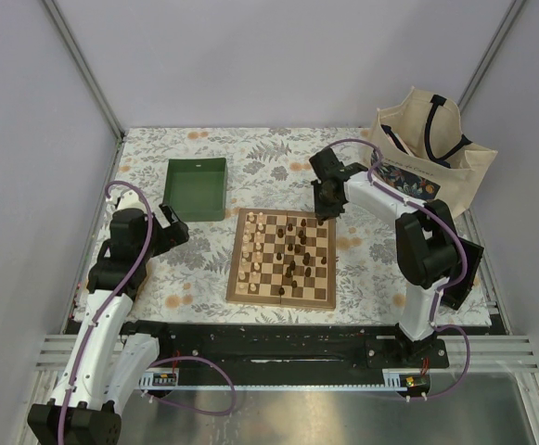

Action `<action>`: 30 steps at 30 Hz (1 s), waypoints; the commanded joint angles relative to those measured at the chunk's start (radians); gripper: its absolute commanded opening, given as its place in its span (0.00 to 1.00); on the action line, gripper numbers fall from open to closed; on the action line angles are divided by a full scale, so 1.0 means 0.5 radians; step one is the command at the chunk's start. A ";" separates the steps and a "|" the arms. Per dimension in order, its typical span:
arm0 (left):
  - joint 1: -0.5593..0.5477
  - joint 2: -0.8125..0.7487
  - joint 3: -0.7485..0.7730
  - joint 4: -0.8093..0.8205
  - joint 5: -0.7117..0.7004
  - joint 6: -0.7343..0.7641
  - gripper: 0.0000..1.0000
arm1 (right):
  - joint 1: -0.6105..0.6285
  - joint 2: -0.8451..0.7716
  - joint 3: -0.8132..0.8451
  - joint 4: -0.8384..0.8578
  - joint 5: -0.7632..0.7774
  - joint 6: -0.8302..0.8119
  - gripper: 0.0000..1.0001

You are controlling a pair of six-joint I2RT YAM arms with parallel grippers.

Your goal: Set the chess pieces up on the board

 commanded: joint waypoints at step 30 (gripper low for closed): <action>0.005 0.016 0.029 0.068 0.032 0.022 0.99 | -0.026 0.069 0.141 -0.056 0.051 -0.070 0.47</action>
